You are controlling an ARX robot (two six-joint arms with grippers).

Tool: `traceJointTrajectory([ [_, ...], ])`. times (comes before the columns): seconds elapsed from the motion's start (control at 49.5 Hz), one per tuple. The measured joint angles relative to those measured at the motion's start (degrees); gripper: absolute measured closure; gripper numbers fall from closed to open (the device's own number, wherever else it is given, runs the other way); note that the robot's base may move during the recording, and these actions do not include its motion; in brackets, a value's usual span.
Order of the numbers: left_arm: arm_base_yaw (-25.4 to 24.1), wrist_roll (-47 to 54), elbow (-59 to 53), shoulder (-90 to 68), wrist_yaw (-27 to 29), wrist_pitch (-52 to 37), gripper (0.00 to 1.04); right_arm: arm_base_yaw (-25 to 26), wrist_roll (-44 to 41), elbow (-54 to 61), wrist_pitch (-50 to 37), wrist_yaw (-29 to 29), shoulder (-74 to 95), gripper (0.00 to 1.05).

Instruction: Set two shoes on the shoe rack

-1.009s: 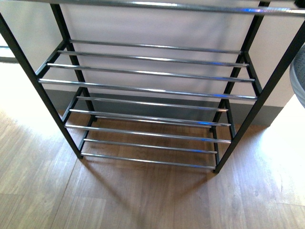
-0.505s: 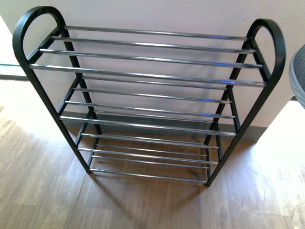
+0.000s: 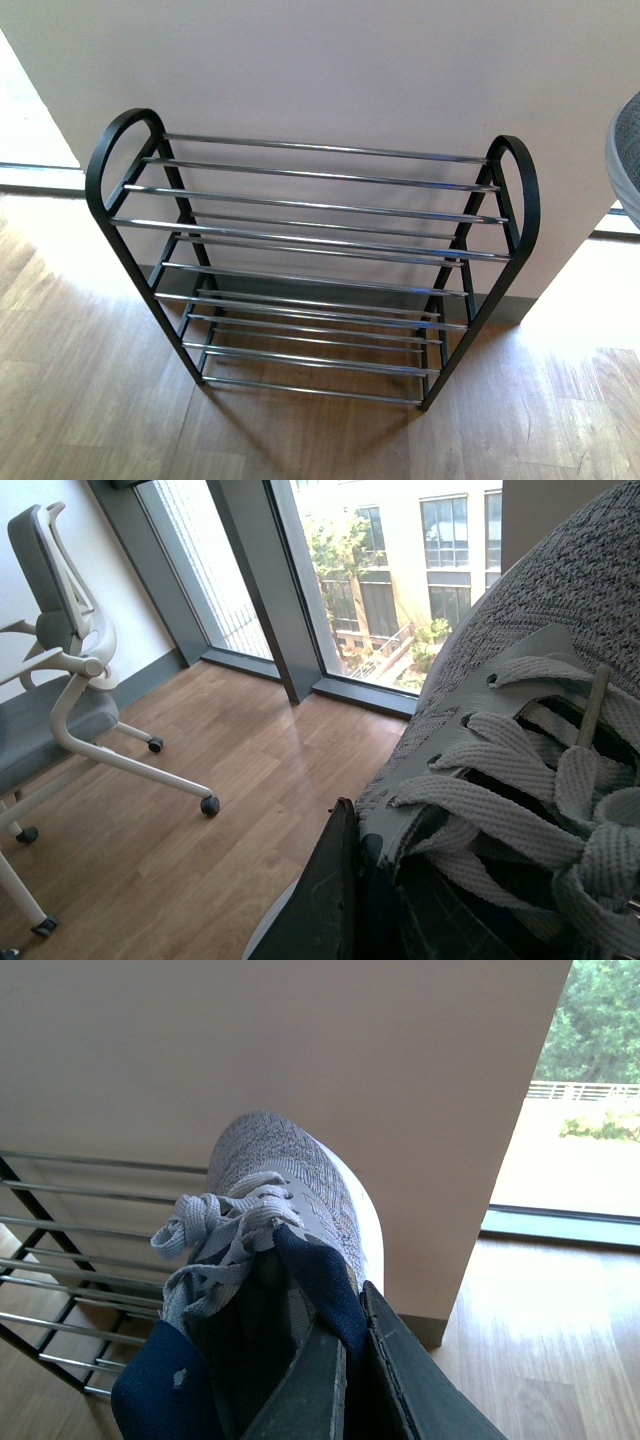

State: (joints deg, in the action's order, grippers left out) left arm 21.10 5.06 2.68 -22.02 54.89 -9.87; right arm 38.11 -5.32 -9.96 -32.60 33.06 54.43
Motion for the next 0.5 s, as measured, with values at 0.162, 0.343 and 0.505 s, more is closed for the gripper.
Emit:
traceJointTrajectory([
  [0.162, 0.0, 0.0, 0.0, 0.0, 0.0, 0.0, 1.03, 0.0, 0.0, 0.0, 0.0, 0.0, 0.0, 1.03],
  [0.343, 0.0, 0.0, 0.0, 0.0, 0.0, 0.0, 1.03, 0.0, 0.0, 0.0, 0.0, 0.0, 0.0, 1.03],
  [0.505, 0.0, 0.0, 0.0, 0.0, 0.0, 0.0, 1.03, 0.0, 0.0, 0.0, 0.0, 0.0, 0.0, 1.03],
])
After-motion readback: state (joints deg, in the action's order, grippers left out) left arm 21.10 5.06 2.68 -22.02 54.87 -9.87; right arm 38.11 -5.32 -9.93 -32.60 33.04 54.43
